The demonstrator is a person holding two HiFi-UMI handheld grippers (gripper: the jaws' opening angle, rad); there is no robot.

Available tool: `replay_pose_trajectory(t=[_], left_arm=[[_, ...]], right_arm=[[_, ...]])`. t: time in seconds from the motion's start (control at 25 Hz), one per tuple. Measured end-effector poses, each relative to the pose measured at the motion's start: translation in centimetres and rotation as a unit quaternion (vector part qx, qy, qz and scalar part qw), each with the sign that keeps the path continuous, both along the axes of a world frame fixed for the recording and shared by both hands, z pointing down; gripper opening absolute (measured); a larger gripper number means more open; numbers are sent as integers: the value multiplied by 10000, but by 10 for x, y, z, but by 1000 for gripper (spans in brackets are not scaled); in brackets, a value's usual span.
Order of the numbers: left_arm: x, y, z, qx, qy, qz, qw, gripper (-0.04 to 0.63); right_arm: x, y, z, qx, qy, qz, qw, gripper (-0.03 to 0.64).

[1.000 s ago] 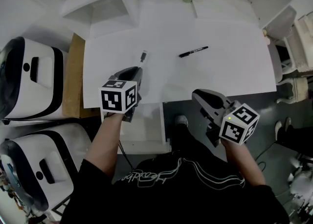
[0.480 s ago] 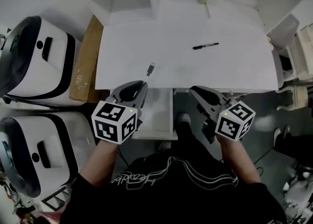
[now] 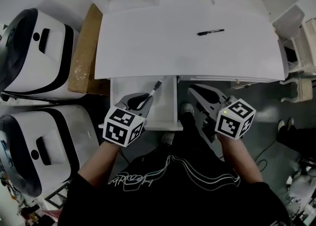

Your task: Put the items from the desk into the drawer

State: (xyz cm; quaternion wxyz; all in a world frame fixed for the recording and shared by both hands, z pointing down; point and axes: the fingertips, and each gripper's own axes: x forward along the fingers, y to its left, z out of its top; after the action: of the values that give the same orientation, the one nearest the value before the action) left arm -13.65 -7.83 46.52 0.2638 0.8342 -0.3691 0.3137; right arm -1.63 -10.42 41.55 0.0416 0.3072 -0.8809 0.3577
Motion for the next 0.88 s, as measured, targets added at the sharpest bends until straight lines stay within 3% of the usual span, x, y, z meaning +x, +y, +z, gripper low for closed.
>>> replay_pose_trajectory(t=[0.2,0.4,0.64,0.88], left_arm=[[2,-9,60,-416,-346,482,9974,52],[4,-24,121,-713,-799,1110,9880,52],[9,-31,182,-1089,-1167,1515,9755,54],[6,-29,237,-1357,-1387,1588,9681,54]], right_arm=[[7,-5,13,-120,27,-26,9999,58],[23,-14,22,-190,56,40,9998,58],[46,-19,40,-383,185,112,9990,58],[57,-28,43,-380,67,168,9991,58]])
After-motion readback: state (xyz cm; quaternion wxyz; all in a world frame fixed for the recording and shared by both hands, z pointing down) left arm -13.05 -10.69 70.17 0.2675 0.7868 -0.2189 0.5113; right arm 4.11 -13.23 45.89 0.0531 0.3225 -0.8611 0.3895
